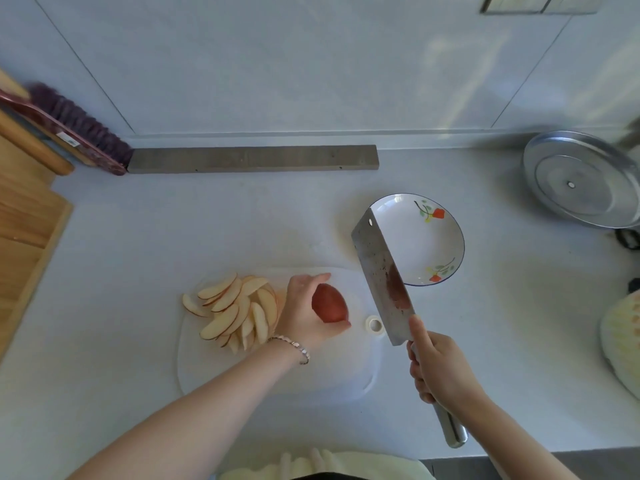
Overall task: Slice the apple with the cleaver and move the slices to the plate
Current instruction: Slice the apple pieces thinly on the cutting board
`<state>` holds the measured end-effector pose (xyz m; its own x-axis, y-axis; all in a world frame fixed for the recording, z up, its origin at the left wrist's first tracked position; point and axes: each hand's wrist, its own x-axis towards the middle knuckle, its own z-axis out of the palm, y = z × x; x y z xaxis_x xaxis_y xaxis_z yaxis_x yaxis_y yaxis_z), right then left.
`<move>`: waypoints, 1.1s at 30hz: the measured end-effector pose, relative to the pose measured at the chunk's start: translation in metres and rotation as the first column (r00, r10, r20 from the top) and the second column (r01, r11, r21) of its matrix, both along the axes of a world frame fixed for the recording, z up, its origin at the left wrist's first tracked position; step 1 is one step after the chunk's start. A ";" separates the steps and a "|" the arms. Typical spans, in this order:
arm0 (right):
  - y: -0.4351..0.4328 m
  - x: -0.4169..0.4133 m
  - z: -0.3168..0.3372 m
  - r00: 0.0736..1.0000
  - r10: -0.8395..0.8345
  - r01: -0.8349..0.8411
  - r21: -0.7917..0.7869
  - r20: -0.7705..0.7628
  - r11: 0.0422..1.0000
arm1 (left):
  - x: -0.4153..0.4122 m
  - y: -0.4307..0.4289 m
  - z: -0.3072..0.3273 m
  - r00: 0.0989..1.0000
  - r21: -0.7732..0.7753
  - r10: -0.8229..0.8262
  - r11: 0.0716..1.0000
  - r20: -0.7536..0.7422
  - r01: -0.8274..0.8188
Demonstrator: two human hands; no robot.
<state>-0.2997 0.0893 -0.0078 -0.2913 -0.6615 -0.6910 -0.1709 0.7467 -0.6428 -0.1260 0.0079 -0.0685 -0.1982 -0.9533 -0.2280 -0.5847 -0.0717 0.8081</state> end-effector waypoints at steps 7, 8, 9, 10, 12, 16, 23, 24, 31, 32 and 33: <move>0.007 0.004 -0.003 1.000 0.027 -0.027 0.004 0.005 1.000 | 0.028 0.018 -0.006 0.980 -0.028 -0.072 0.997 0.187 0.079; 0.007 0.005 -0.003 0.999 0.031 -0.032 0.008 0.003 0.999 | 0.030 0.019 -0.006 0.984 -0.010 -0.051 0.999 0.170 0.054; 0.008 0.007 -0.003 0.999 0.041 -0.041 0.013 0.001 0.999 | 0.032 0.021 -0.006 0.987 0.014 -0.027 1.000 0.158 0.025; 0.008 0.008 -0.003 0.999 0.054 -0.054 0.014 -0.004 0.998 | 0.031 0.021 -0.006 0.989 0.025 -0.006 1.000 0.149 0.003; 0.009 0.011 -0.004 0.997 0.080 -0.079 0.012 -0.018 0.997 | 0.025 0.020 -0.006 0.991 0.036 0.007 0.999 0.137 -0.012; 0.009 0.019 -0.001 0.995 0.102 -0.102 0.003 -0.018 0.995 | 0.015 0.015 -0.005 0.980 0.070 -0.047 0.997 0.193 0.034; 0.008 0.051 -0.007 0.965 0.228 -0.234 -0.035 -0.126 0.972 | 0.029 0.013 0.016 0.952 -0.012 0.274 0.961 0.137 -0.276; 0.008 0.055 -0.009 0.965 0.228 -0.234 -0.035 -0.129 0.972 | 0.032 0.010 0.022 0.940 -0.081 0.330 0.943 0.087 -0.324; 0.006 0.073 -0.016 0.968 0.208 -0.212 -0.013 -0.143 0.977 | 0.039 -0.042 0.059 0.952 -0.541 -0.080 0.807 0.295 0.236; 0.006 0.074 -0.016 0.965 0.212 -0.216 -0.012 -0.157 0.976 | 0.038 -0.046 0.062 0.907 -0.528 -0.155 0.769 0.392 0.359; 0.006 0.075 -0.017 0.960 0.220 -0.225 -0.010 -0.173 0.974 | 0.035 -0.048 0.065 0.855 -0.481 -0.221 0.748 0.469 0.457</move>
